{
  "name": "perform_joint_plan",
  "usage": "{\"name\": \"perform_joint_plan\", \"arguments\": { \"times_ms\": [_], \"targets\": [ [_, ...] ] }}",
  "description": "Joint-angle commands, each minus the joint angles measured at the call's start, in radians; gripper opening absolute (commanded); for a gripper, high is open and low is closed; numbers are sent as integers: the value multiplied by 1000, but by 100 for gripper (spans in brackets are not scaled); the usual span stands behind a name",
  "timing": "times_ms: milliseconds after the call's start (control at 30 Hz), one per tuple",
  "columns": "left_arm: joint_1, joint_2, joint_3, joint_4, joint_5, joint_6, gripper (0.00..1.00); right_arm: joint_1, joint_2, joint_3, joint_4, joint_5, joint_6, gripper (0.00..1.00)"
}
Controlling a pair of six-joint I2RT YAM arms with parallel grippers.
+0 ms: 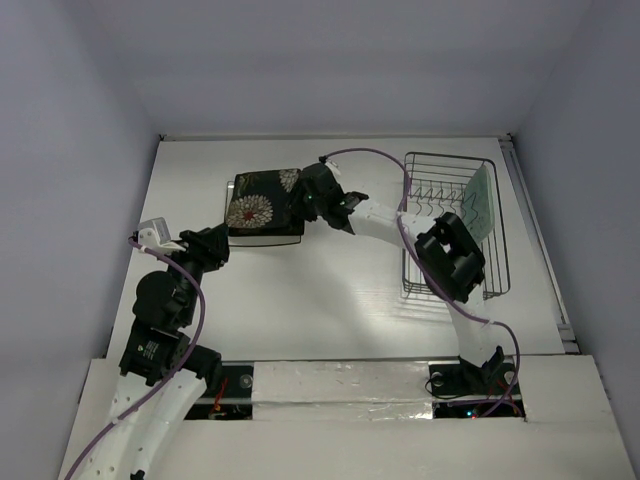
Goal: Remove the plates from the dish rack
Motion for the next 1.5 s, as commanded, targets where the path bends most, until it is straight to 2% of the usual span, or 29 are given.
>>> {"name": "perform_joint_plan", "arguments": {
  "times_ms": [0,33,100,133,233,333,500,600,633,667,700,733,800,867,933,967,1000,1067,1100,1133,1233,1367,1467],
  "targets": [
    [-4,-1,-15,49,4,5,40,-15,-11,116,-17,-14,-58,47],
    [-4,-1,-17,49,4,3,40,-15,-10,121,-35,-13,-64,56],
    [-4,-3,-17,50,4,5,40,-24,-7,133,-72,-17,-93,65],
    [-4,-3,-17,50,4,5,40,-24,-3,143,-92,-17,-104,73],
    [-4,-8,-17,50,4,5,40,-24,19,217,-216,-2,-162,85],
    [-4,-11,-17,50,4,5,40,-34,50,306,-363,30,-236,93],
    [-4,-20,-17,50,4,5,40,-34,53,375,-529,125,-346,94],
    [-4,-20,-17,49,4,5,40,-44,-26,319,-556,243,-377,84],
    [-4,-21,-17,49,4,5,40,-72,-58,291,-551,257,-382,72],
    [-4,-21,-17,49,4,5,40,-84,-129,264,-540,291,-398,65],
    [-4,-21,-15,49,4,3,40,-96,-170,196,-530,314,-417,54],
    [-4,-24,-15,49,4,5,40,-112,-216,159,-516,337,-437,23],
    [-4,-26,-15,47,4,6,40,-178,-331,80,-528,405,-493,4],
    [-4,-38,-15,47,4,6,37,-234,-391,46,-583,444,-565,0],
    [-4,-52,-15,46,4,5,25,-323,-450,22,-636,527,-621,0],
    [-4,-64,-15,44,4,5,15,-351,-459,24,-707,556,-677,0],
    [-4,-69,-14,43,4,5,9,-389,-471,28,-742,630,-704,0],
    [-4,-69,-10,29,4,5,1,-420,-481,36,-843,710,-774,19],
    [-4,-67,-9,26,4,5,1,-435,-479,45,-886,733,-774,27],
    [-4,-64,-7,24,4,5,1,-466,-473,58,-932,763,-768,43],
    [-4,-66,-6,21,4,6,6,-543,-468,61,-1022,764,-768,63],
    [-4,-89,-9,30,4,9,25,-604,-442,33,-1063,680,-774,70],
    [-4,-89,-9,33,4,9,29,-604,-410,-13,-1049,691,-788,70]
  ]
}}
